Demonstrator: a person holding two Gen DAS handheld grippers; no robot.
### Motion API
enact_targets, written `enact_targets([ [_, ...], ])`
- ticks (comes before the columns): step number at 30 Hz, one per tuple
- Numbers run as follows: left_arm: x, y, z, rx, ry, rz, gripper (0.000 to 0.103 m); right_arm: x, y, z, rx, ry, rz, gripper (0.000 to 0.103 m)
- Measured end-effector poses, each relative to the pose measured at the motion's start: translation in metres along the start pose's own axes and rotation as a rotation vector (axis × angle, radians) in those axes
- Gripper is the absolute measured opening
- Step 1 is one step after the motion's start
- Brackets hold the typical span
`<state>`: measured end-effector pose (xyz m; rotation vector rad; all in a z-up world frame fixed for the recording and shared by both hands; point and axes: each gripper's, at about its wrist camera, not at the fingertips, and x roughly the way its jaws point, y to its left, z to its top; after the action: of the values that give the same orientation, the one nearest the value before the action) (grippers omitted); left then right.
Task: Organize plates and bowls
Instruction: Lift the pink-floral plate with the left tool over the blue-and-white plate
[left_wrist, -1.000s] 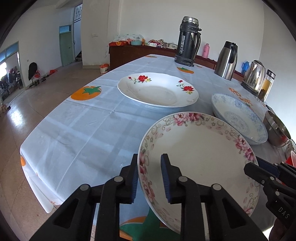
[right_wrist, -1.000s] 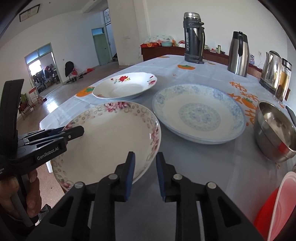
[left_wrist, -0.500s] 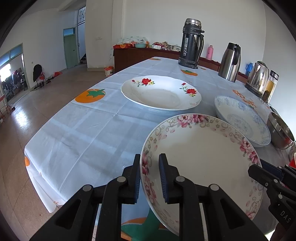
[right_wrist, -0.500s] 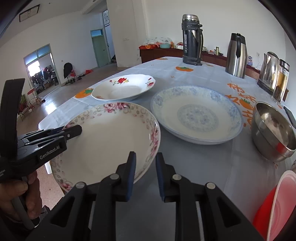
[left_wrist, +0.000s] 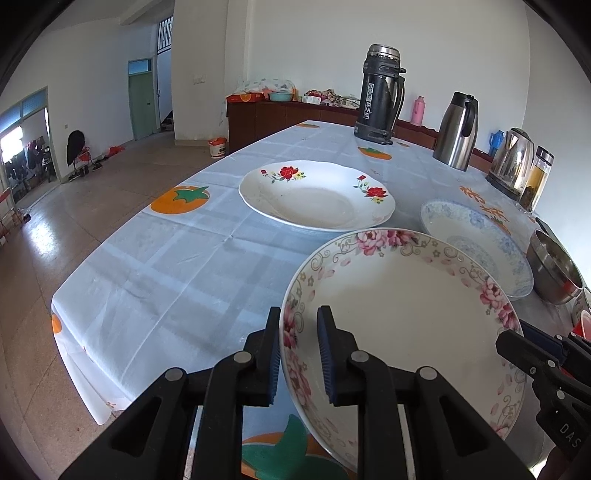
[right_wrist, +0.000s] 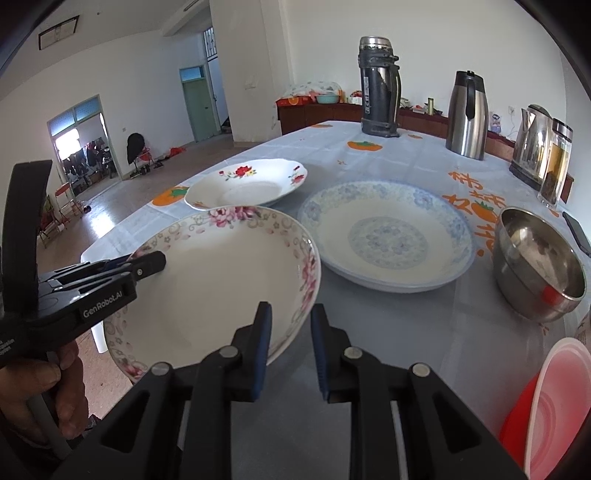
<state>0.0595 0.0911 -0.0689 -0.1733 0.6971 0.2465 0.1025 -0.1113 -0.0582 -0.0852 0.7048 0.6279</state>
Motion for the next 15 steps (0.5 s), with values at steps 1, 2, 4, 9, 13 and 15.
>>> enact_targets([
  [1, -0.001, -0.001, 0.001, 0.001, -0.003, 0.000, 0.020, 0.000, 0.000, 0.000, -0.001, -0.004, -0.003, 0.022],
  [2, -0.002, -0.001, 0.001, 0.001, -0.008, -0.001, 0.020, -0.001, 0.000, 0.001, -0.002, -0.007, -0.007, 0.022],
  [4, -0.004, -0.002, 0.003, 0.000, -0.015, -0.002, 0.019, -0.002, 0.000, 0.000, -0.004, -0.012, -0.011, 0.022],
  [9, -0.004, -0.005, 0.010, -0.001, -0.030, 0.001, 0.019, -0.004, 0.000, 0.003, -0.009, -0.025, -0.013, 0.022],
  [13, -0.004, -0.007, 0.013, 0.003, -0.043, 0.005, 0.019, -0.004, -0.002, 0.006, -0.009, -0.035, -0.014, 0.022],
  [15, -0.004, -0.008, 0.015, 0.005, -0.047, 0.005, 0.019, -0.006, -0.002, 0.006, -0.010, -0.040, -0.016, 0.022],
])
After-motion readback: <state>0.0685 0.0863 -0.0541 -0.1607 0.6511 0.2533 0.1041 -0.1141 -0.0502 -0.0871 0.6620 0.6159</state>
